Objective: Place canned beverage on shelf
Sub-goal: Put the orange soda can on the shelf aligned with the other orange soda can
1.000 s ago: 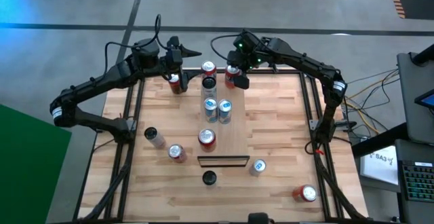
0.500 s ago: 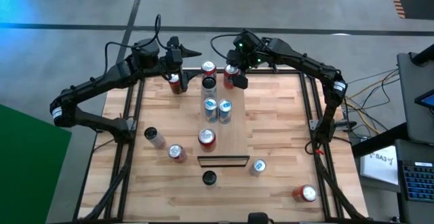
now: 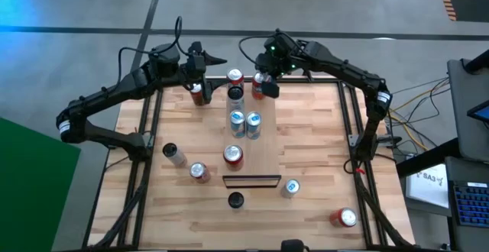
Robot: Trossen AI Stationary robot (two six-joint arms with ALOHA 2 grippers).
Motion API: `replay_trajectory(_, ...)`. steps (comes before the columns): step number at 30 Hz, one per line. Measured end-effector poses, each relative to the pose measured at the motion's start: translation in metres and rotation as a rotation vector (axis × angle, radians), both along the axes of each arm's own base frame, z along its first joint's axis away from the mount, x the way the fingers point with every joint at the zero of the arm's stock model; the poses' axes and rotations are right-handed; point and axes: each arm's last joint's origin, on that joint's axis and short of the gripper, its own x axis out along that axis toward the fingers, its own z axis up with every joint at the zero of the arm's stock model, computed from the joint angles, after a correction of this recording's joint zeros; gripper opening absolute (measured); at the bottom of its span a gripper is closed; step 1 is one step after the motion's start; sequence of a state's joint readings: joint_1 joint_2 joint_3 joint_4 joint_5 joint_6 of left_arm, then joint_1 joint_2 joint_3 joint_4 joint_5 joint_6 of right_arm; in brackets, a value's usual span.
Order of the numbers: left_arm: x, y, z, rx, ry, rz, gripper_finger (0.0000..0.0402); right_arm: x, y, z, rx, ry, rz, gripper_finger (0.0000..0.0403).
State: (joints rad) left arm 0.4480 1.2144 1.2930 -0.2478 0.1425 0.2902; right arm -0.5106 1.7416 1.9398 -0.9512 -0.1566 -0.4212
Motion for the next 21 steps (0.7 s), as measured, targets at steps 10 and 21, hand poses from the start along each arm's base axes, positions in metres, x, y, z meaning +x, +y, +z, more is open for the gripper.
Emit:
replay_trajectory(10,0.0,0.0,0.0,-0.019,-0.006,0.003,0.0276,-0.003,0.002,0.019,-0.033,-0.045,0.007,0.0341)
replay_trajectory(21,0.001,-0.002,0.002,-0.061,-0.036,0.002,0.0276,-0.023,0.016,0.037,-0.062,-0.113,0.135,0.026)
